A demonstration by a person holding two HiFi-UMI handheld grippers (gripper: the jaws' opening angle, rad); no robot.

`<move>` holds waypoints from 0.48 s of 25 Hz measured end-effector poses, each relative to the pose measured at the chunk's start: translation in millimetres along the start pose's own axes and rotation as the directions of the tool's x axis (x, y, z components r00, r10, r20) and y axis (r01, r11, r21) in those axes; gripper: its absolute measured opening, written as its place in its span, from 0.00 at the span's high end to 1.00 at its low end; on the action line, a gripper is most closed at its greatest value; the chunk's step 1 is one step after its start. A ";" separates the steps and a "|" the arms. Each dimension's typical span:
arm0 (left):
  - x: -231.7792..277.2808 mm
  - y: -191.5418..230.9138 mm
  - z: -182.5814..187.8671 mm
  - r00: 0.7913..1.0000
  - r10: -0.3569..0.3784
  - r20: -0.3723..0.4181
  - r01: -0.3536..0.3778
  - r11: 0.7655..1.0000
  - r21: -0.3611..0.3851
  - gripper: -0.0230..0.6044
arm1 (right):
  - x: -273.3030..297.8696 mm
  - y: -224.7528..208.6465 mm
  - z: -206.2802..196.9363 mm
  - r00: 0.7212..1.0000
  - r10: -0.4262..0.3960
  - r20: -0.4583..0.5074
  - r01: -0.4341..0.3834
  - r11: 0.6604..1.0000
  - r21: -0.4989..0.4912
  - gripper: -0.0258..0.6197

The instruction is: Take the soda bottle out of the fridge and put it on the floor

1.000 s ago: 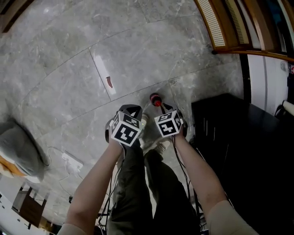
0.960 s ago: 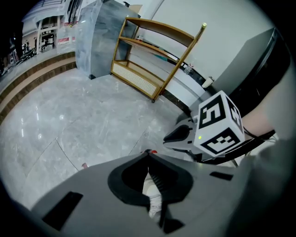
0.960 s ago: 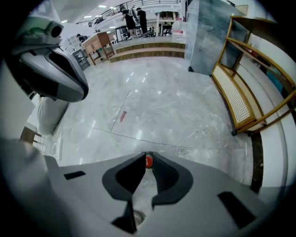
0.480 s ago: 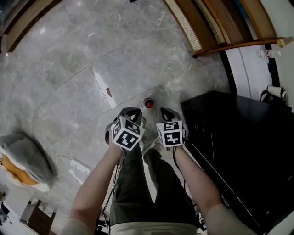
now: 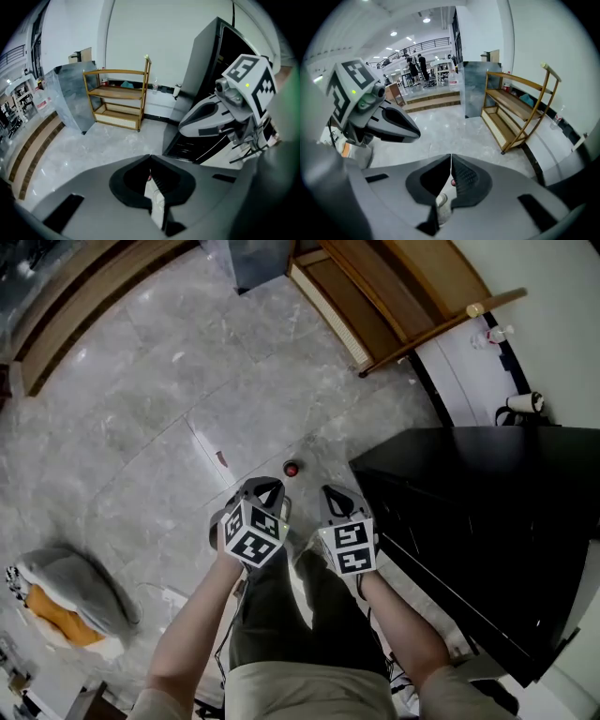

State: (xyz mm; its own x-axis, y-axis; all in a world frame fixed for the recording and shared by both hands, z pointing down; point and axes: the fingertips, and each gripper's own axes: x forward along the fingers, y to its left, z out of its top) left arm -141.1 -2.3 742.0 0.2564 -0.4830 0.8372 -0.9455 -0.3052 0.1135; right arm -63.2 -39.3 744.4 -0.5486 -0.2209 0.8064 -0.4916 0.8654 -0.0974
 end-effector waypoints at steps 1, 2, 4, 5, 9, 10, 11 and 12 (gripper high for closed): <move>-10.9 -2.8 8.0 1.000 -0.005 0.008 0.005 1.000 -0.009 0.95 | -16.3 0.7 7.5 1.000 0.000 0.011 0.000 1.000 0.008 0.96; -22.2 -5.7 16.6 1.000 -0.011 0.020 0.012 1.000 -0.020 0.95 | -32.4 1.4 15.2 1.000 -0.003 0.024 0.002 1.000 0.014 0.96; -45.1 -11.9 36.6 0.999 -0.021 0.048 0.023 0.999 -0.028 0.95 | -64.8 1.2 32.7 0.999 -0.014 0.051 0.012 1.000 0.024 0.96; -56.4 -15.1 47.8 0.998 -0.023 0.061 0.024 1.000 -0.020 0.95 | -81.1 0.2 42.1 0.998 -0.020 0.066 0.019 0.999 0.029 0.96; -99.8 -33.1 93.9 0.994 -0.029 0.110 0.024 0.999 0.042 0.95 | -143.6 -6.8 75.2 0.991 -0.054 0.124 0.048 0.998 0.048 0.96; -110.6 -38.4 104.5 0.992 -0.033 0.122 0.026 0.998 0.058 0.95 | -157.8 -8.3 81.3 0.989 -0.063 0.135 0.056 0.997 0.051 0.96; -121.1 -43.4 115.1 0.990 -0.038 0.134 0.028 0.997 0.076 0.95 | -171.0 -9.8 86.7 0.987 -0.070 0.142 0.063 0.997 0.053 0.96; -130.9 -47.9 125.4 0.988 -0.043 0.147 0.029 0.995 0.093 0.95 | -183.4 -11.3 91.6 0.986 -0.076 0.149 0.069 0.996 0.056 0.96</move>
State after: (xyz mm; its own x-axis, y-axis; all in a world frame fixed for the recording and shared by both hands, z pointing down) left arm -104.2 -27.4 559.9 0.3232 -0.5850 0.7438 -0.9149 -0.3941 0.0876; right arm -19.0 -49.7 544.2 -0.6042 -0.3507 0.7155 -0.5648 0.8219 -0.0742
